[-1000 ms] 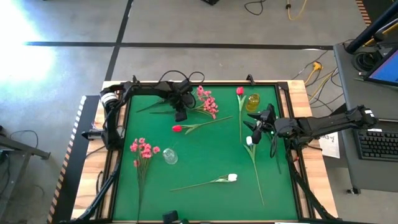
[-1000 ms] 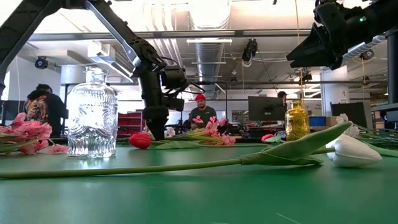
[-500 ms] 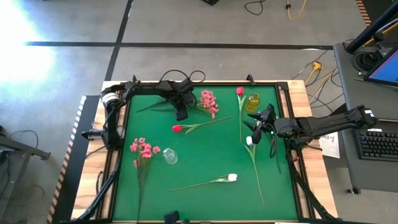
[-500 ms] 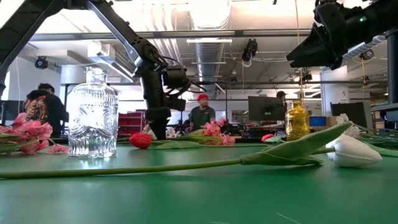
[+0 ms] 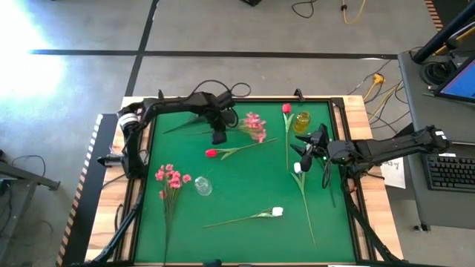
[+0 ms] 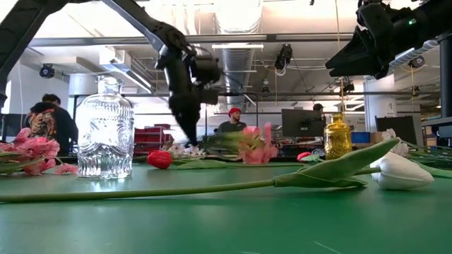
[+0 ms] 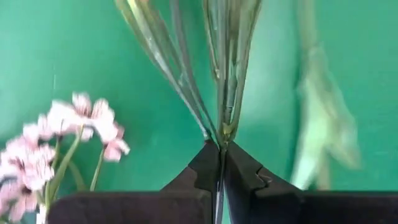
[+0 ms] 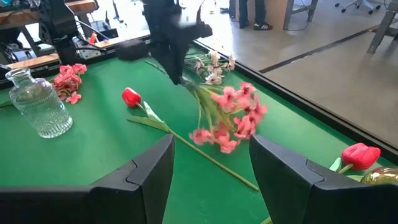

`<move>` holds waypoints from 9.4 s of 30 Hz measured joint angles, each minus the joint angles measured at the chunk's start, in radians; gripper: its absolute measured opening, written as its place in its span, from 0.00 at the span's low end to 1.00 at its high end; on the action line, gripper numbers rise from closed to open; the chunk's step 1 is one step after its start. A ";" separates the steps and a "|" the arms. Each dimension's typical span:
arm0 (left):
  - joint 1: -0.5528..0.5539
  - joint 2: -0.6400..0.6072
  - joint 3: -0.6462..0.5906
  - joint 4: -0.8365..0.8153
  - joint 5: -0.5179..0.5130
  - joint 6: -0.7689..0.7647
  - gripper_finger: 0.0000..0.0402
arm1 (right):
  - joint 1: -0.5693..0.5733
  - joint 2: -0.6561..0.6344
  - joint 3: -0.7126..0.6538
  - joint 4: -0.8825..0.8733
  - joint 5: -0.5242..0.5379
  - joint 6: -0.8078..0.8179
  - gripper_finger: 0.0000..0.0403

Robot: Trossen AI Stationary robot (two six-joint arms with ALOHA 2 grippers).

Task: Sort flowers into vase by color
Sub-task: Put the top pink flowers into the transparent vase, then put the left red flowers into the transparent vase

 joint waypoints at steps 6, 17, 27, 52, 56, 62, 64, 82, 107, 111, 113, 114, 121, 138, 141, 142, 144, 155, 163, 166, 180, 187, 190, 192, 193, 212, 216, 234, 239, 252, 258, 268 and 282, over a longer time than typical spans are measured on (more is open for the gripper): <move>-0.003 -0.092 0.030 0.030 0.116 -0.004 0.00 | 0.000 0.000 -0.001 -0.001 0.000 -0.012 0.50; -0.013 -0.262 0.026 0.025 0.068 -0.064 0.00 | 0.000 0.000 -0.001 0.000 0.000 -0.018 0.50; -0.026 -0.216 0.009 -0.029 -0.032 -0.055 0.00 | 0.000 0.000 -0.007 0.000 0.000 -0.022 0.50; -0.023 -0.070 -0.137 -0.025 -0.114 -0.114 0.41 | 0.000 0.000 -0.014 0.000 -0.001 -0.021 0.50; -0.024 -0.070 -0.150 0.080 -0.122 -0.126 0.60 | 0.000 0.000 -0.017 0.001 -0.001 -0.021 0.50; -0.026 -0.070 -0.153 0.083 -0.176 -0.137 0.69 | 0.000 0.000 -0.023 0.001 -0.002 -0.021 0.50; -0.025 -0.070 -0.157 0.084 -0.173 -0.141 0.68 | 0.000 0.000 -0.023 0.001 -0.001 -0.021 0.50; -0.024 0.031 -0.184 0.158 -0.170 -0.144 0.64 | 0.000 0.000 -0.025 0.001 -0.001 -0.016 0.50; -0.031 0.013 -0.115 0.165 -0.242 -0.195 0.00 | 0.000 0.000 -0.055 0.009 -0.001 -0.014 0.50; -0.047 -0.076 -0.120 0.182 -0.234 -0.235 0.00 | 0.000 0.000 -0.055 0.009 -0.001 -0.014 0.50; -0.065 -0.132 -0.121 0.192 -0.233 -0.268 0.00 | 0.000 0.000 -0.055 0.010 -0.001 -0.014 0.50; -0.077 -0.161 -0.123 0.207 -0.233 -0.281 0.00 | 0.000 0.000 -0.055 0.010 -0.002 -0.014 0.50; -0.225 -0.377 -0.195 0.446 -0.223 -0.349 0.00 | 0.000 0.000 -0.055 0.023 -0.006 -0.015 0.50; -0.731 -0.850 -0.563 0.946 -0.759 -0.449 0.00 | 0.000 0.000 -0.055 0.036 -0.035 -0.035 0.50; -0.790 -0.881 -0.617 1.006 -0.867 -0.449 0.00 | 0.000 0.000 -0.055 0.039 -0.035 -0.035 0.50; -0.804 -0.889 -0.636 1.037 -0.882 -0.448 0.00 | 0.000 0.000 -0.055 0.038 -0.035 -0.035 0.50; -0.822 -0.903 -0.670 1.108 -0.883 -0.448 0.00 | 0.000 0.000 -0.055 0.038 -0.035 -0.035 0.50; -0.954 -0.943 -0.799 1.372 -0.759 -0.379 0.00 | 0.000 0.000 -0.054 0.039 -0.035 -0.032 0.50; -1.035 -0.977 -0.852 1.363 -0.767 -0.380 0.00 | 0.000 0.000 -0.054 0.041 -0.035 -0.030 0.50; -1.047 -1.006 -0.864 1.345 -0.768 -0.377 0.00 | 0.000 0.000 -0.054 0.048 -0.035 -0.030 0.50; -1.051 -1.171 -0.873 1.115 -0.844 -0.559 0.00 | 0.000 0.000 -0.054 0.054 -0.035 -0.014 0.50; -1.051 -1.169 -0.878 1.119 -0.898 -0.581 0.00 | 0.000 0.000 -0.054 0.055 -0.035 -0.014 0.50; -1.051 -1.160 -0.878 1.102 -0.906 -0.580 0.00 | 0.000 0.000 -0.054 0.055 -0.035 -0.014 0.50; -1.051 -1.144 -0.881 1.098 -0.907 -0.581 0.00 | 0.000 0.000 -0.054 0.054 -0.035 -0.014 0.50; -1.051 -1.134 -0.883 1.096 -0.907 -0.581 0.00 | 0.000 0.000 -0.054 0.055 -0.035 -0.014 0.50; -1.051 -0.926 -0.886 1.043 -0.933 -0.721 0.07 | 0.000 0.000 -0.054 0.054 -0.035 -0.020 0.50; -1.051 -0.901 -0.886 1.027 -0.936 -0.768 0.14 | 0.000 0.000 -0.054 0.054 -0.056 -0.016 0.50; -1.051 -0.907 -0.886 1.021 -0.980 -0.814 0.43 | 0.000 0.000 -0.054 0.054 -0.062 -0.015 0.50; -1.052 -0.918 -0.886 0.994 -0.978 -0.830 0.46 | 0.000 0.000 -0.054 0.054 -0.062 -0.015 0.50; -1.056 -0.927 -0.886 0.900 -0.976 -0.940 0.57 | 0.000 0.000 -0.054 0.054 -0.062 -0.003 0.50; -1.056 -0.966 -0.886 0.863 -0.918 -0.957 0.65 | 0.000 0.000 -0.054 0.054 -0.063 0.014 0.50; -1.056 -1.086 -0.886 0.710 -0.845 -1.016 0.66 | 0.000 0.000 -0.054 0.054 -0.066 0.016 0.50; -1.048 -1.151 -0.831 0.576 -1.015 -0.979 0.65 | 0.000 0.009 -0.054 0.061 -0.118 -0.064 0.51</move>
